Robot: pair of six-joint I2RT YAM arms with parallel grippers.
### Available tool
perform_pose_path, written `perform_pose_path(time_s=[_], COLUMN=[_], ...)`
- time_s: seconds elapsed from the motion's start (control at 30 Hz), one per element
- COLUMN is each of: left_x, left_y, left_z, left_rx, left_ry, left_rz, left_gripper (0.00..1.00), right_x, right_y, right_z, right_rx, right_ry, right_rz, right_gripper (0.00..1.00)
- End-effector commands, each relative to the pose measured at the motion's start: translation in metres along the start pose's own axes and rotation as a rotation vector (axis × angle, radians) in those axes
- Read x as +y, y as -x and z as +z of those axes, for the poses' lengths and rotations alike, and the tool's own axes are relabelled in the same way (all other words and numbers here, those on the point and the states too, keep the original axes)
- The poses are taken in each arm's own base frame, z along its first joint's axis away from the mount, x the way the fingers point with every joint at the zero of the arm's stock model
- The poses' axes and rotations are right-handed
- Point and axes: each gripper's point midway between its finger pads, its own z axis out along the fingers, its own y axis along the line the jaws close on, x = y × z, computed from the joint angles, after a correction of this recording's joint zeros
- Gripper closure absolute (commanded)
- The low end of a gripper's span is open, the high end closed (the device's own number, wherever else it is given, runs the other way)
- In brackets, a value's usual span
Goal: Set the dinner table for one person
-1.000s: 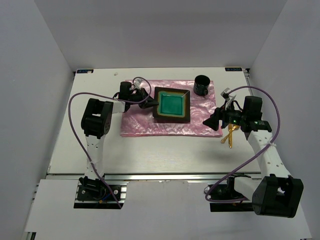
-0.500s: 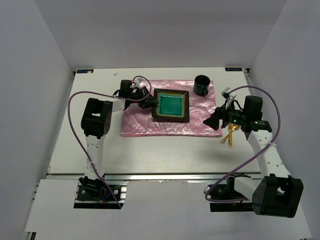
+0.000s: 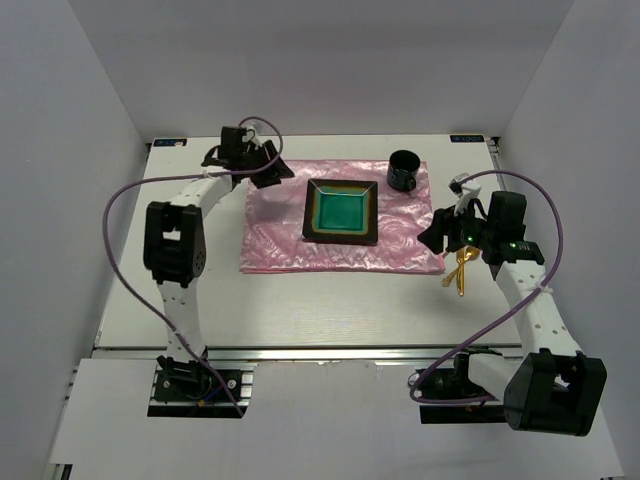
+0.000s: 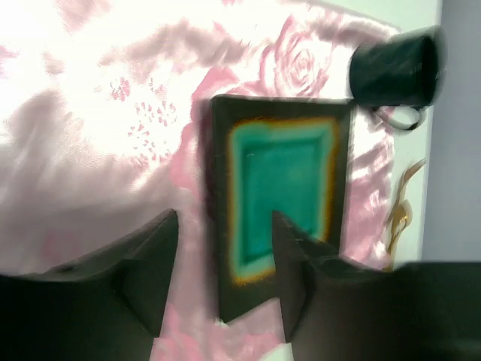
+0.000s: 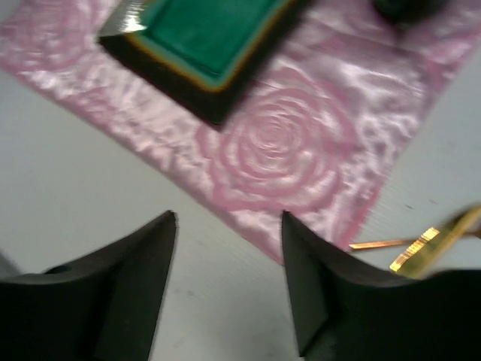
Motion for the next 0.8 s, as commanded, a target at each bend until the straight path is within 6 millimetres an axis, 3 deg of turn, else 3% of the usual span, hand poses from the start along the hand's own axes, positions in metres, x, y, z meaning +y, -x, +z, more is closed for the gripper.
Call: perform_pose_path(time_s=[0.0,0.03,0.07,0.1,0.13,0.17,0.2,0.23,0.27,0.3,0.4,0.43,0.53,0.77], left_x=[-0.045,-0.046,-0.062,-0.057,-0.060,-0.079,-0.084,-0.071,-0.070,-0.069,-0.065,-0.053,-0.042,-0.034], left_y=[0.044,0.044,0.049,0.034,0.030,0.032,0.030,0.009,0.004,-0.010,-0.028,-0.043,-0.063,-0.073], left_z=[-0.086,-0.097,-0.122,-0.126,-0.135,-0.164,-0.175,-0.174,-0.183,-0.195,-0.211,-0.207,-0.209,-0.212], left_rx=[-0.207,-0.237,-0.281,-0.265,-0.282,-0.345,-0.379,-0.357,-0.378,-0.398,-0.424,-0.399,-0.377,-0.387], left_ry=[0.066,0.086,0.068,0.080,0.073,0.033,0.012,0.030,0.031,0.019,0.018,0.039,0.055,0.070], left_rz=[0.104,0.093,0.108,0.092,0.089,0.107,0.101,0.076,0.071,0.068,0.071,0.061,0.049,0.012], left_gripper=[0.52,0.67,0.79,0.96,0.99,0.99,0.91,0.81,0.70,0.49,0.29,0.26,0.25,0.24], right_x=[-0.062,-0.070,-0.081,-0.084,-0.084,-0.085,-0.085,-0.085,-0.086,-0.089,-0.100,-0.106,-0.120,-0.140], right_y=[0.011,0.007,0.002,-0.001,-0.008,-0.012,-0.015,-0.021,-0.025,-0.029,-0.040,-0.047,-0.067,-0.094], right_z=[-0.019,-0.021,-0.026,-0.027,-0.027,-0.027,-0.025,-0.024,-0.024,-0.022,-0.025,-0.024,-0.028,-0.027], right_rx=[-0.009,0.001,0.024,0.038,0.067,0.079,0.087,0.105,0.117,0.133,0.171,0.199,0.269,0.288], right_ry=[-0.384,-0.438,-0.508,-0.519,-0.519,-0.518,-0.513,-0.510,-0.511,-0.514,-0.535,-0.543,-0.559,-0.634], right_rz=[0.044,0.086,0.101,0.105,0.114,0.111,0.112,0.122,0.129,0.139,0.154,0.167,0.238,0.382], right_gripper=[0.45,0.50,0.56,0.63,0.65,0.66,0.67,0.67,0.67,0.67,0.67,0.67,0.68,0.60])
